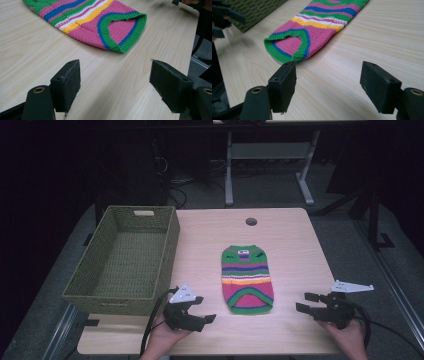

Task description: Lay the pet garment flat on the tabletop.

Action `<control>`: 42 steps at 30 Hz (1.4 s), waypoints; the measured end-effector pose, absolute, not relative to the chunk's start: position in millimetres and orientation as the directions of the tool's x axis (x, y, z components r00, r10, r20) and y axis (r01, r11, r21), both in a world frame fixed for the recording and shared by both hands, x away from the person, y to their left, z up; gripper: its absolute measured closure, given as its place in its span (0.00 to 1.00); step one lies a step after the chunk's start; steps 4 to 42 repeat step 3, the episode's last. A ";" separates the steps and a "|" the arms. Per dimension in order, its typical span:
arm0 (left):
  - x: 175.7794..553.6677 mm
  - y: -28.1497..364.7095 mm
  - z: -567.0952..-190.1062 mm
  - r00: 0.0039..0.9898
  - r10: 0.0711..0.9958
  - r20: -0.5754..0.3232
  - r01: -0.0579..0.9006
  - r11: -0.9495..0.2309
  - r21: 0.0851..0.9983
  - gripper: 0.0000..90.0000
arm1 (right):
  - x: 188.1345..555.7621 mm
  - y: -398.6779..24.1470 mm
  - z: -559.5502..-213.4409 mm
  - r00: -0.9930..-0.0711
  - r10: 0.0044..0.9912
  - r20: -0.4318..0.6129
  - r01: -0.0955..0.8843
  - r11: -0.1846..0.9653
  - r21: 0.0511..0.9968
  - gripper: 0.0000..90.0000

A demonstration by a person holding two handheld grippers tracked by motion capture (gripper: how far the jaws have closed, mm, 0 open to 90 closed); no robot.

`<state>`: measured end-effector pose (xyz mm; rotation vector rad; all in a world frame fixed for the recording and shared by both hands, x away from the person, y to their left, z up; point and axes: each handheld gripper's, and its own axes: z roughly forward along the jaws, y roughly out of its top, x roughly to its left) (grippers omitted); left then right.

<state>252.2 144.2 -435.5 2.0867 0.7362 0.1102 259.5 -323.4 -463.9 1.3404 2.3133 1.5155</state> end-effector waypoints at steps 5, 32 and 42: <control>249.2 145.4 -440.3 0.816 0.544 -0.197 0.471 -0.427 0.772 0.27 | 252.8 -327.2 -462.2 -0.620 0.687 0.379 0.601 0.106 0.792 0.32; 249.2 145.4 -440.3 0.816 0.544 -0.197 0.471 -0.427 0.772 0.27 | 252.8 -327.2 -462.2 -0.620 0.687 0.379 0.601 0.106 0.792 0.32; 249.2 145.4 -440.3 0.816 0.544 -0.197 0.471 -0.427 0.772 0.27 | 252.8 -327.2 -462.2 -0.620 0.687 0.379 0.601 0.106 0.792 0.32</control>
